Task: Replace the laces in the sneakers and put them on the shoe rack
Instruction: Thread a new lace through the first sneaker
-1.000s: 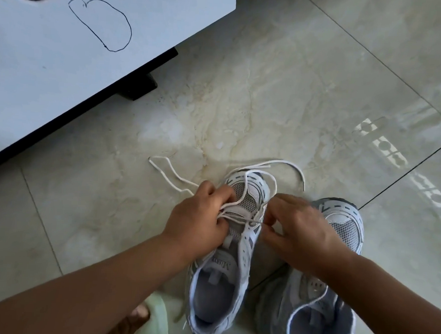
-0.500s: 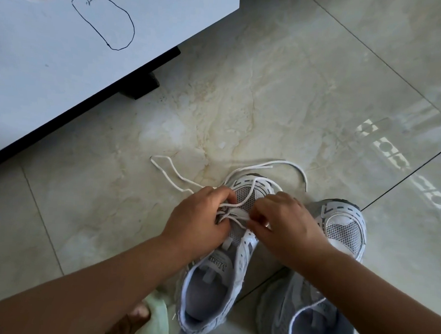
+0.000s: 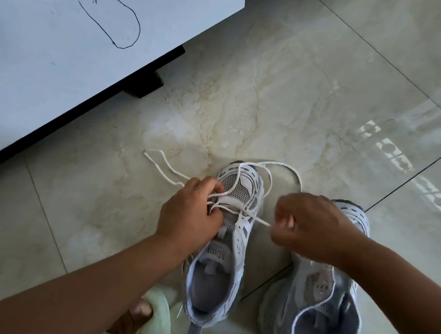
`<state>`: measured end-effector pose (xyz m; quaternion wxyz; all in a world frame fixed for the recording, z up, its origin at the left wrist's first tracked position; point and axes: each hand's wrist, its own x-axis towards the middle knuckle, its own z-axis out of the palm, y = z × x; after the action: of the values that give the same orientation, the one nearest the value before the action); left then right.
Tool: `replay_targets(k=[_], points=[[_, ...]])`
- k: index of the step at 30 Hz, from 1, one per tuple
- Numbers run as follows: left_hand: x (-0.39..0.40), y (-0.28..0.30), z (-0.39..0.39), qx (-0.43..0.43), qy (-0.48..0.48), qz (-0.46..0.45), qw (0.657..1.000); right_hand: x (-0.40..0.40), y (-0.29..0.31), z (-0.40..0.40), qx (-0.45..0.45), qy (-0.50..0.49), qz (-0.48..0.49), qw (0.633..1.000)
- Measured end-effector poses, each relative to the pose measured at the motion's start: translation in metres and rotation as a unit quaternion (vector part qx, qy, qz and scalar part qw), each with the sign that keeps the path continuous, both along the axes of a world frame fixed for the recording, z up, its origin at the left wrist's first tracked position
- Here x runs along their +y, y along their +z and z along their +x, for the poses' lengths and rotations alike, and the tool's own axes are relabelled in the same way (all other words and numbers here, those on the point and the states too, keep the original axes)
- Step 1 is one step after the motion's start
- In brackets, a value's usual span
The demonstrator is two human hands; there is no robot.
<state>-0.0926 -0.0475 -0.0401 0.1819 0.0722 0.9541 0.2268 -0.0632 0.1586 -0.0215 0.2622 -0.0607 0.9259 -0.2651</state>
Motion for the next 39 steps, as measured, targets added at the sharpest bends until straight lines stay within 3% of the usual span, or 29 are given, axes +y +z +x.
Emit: replay_targets(k=[3,12,19,23,25,30,32,36,39], points=[[0.000,0.001,0.000,-0.006,-0.003,0.003,1.000,-0.019,-0.004,-0.006,0.058,-0.052,-0.053,0.996],[0.000,-0.003,0.002,-0.010,0.013,0.041,0.999,-0.030,-0.027,0.001,0.136,-0.011,-0.087,0.987],[0.000,-0.006,0.003,-0.001,0.010,0.052,0.999,-0.039,-0.024,-0.008,0.114,-0.053,-0.063,0.990],[-0.002,-0.007,0.001,0.000,0.012,0.069,0.998,-0.044,-0.019,-0.013,0.115,-0.009,-0.043,0.992],[-0.002,-0.006,0.001,-0.002,0.016,0.073,0.997,-0.038,-0.016,-0.010,0.081,0.010,-0.053,0.995],[-0.003,-0.007,0.002,0.008,0.027,0.055,0.998,-0.002,-0.001,-0.001,-0.130,0.076,-0.099,0.984],[-0.003,-0.007,0.001,0.011,0.029,0.051,0.998,0.006,0.002,0.001,-0.175,0.098,-0.098,0.975],[-0.002,-0.006,0.000,0.006,0.021,0.055,0.998,-0.010,-0.002,0.000,-0.057,-0.038,-0.151,0.986],[-0.001,-0.005,0.000,0.000,0.018,0.055,0.998,-0.036,-0.008,-0.004,0.003,-0.087,-0.082,0.993]])
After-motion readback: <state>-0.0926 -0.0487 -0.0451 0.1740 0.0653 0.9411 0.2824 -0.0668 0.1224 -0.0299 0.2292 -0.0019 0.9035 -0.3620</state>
